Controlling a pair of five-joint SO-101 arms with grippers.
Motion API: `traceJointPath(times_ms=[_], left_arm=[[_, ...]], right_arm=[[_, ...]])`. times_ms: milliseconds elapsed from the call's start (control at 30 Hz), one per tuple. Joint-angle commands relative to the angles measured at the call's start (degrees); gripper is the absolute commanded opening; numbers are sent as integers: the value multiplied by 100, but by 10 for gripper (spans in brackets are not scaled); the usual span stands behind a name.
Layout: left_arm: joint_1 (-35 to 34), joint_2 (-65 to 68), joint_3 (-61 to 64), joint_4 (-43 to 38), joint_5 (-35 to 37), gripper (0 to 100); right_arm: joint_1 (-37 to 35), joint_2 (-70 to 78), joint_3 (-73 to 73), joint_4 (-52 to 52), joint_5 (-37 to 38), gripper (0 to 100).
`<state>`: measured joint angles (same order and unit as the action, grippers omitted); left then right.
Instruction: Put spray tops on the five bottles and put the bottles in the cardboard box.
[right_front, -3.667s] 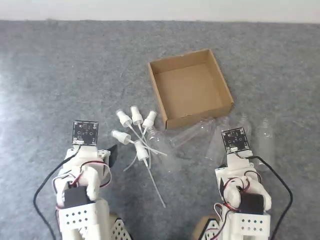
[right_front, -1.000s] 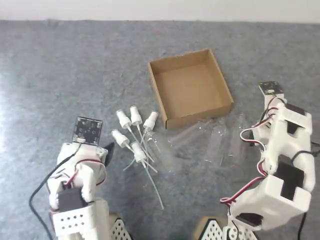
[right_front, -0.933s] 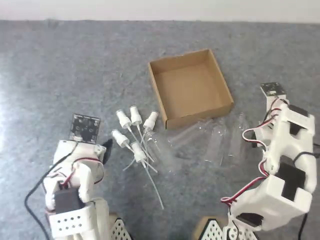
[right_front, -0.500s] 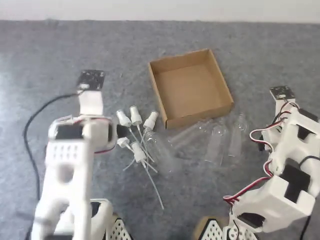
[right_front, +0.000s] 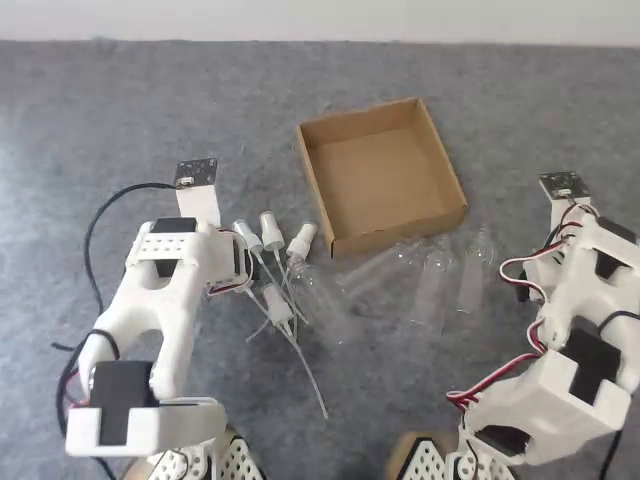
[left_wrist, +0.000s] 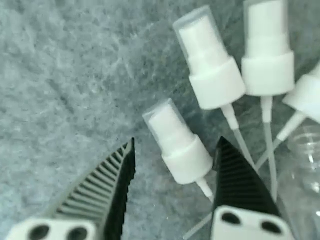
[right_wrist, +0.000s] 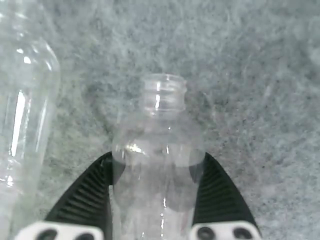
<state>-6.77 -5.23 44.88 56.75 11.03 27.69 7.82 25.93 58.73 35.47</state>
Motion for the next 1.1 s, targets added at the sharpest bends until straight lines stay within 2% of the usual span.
traceJointPath(times_ms=[0, 200, 400, 567, 633, 800, 967, 1067], left_arm=[[53, 35, -268, -149, 62, 231], [-26, 97, -462, -457, -44, 176], [-88, 422, -708, -431, -756, 174], [-88, 695, -884, -396, -1371, 173], [-88, 835, -1077, -141, -1697, 172], [-79, 1046, -1481, 35, -2277, 111], [-44, 1178, -1587, 97, -2374, 103], [-79, 1231, -1622, 62, -2338, 155]], right_arm=[[92, -31, -273, -31, 79, 17], [92, -31, -264, 84, 79, 17], [101, -31, -264, 365, 686, 17], [171, -31, -264, 365, 703, 17], [180, -31, -264, 365, 712, 17], [198, -31, -264, 365, 712, 17], [268, -40, -264, 347, 712, 17], [303, -66, -273, 338, 712, 17]])
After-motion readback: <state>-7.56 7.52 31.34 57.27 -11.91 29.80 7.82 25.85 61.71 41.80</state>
